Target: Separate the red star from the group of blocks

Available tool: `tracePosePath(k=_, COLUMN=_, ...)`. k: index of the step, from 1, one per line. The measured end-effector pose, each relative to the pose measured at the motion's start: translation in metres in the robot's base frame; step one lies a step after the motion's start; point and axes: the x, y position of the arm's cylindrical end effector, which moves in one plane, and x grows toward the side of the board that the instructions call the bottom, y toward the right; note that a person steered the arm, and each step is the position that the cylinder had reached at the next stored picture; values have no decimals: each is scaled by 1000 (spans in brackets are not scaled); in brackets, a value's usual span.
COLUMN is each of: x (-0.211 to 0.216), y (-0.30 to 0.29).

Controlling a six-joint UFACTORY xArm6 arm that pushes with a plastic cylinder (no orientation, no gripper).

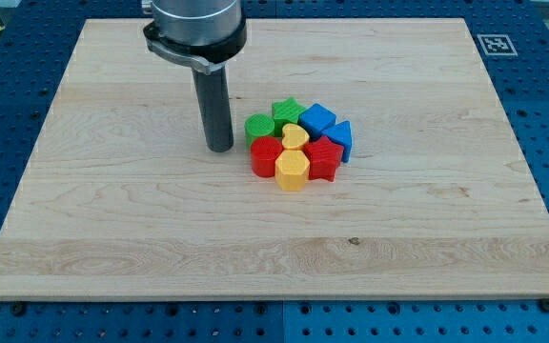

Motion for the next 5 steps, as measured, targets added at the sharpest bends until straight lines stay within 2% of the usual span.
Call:
tracePosePath(k=2, x=29, y=13)
tracePosePath(k=4, x=31, y=48)
tracePosePath(k=5, x=23, y=47)
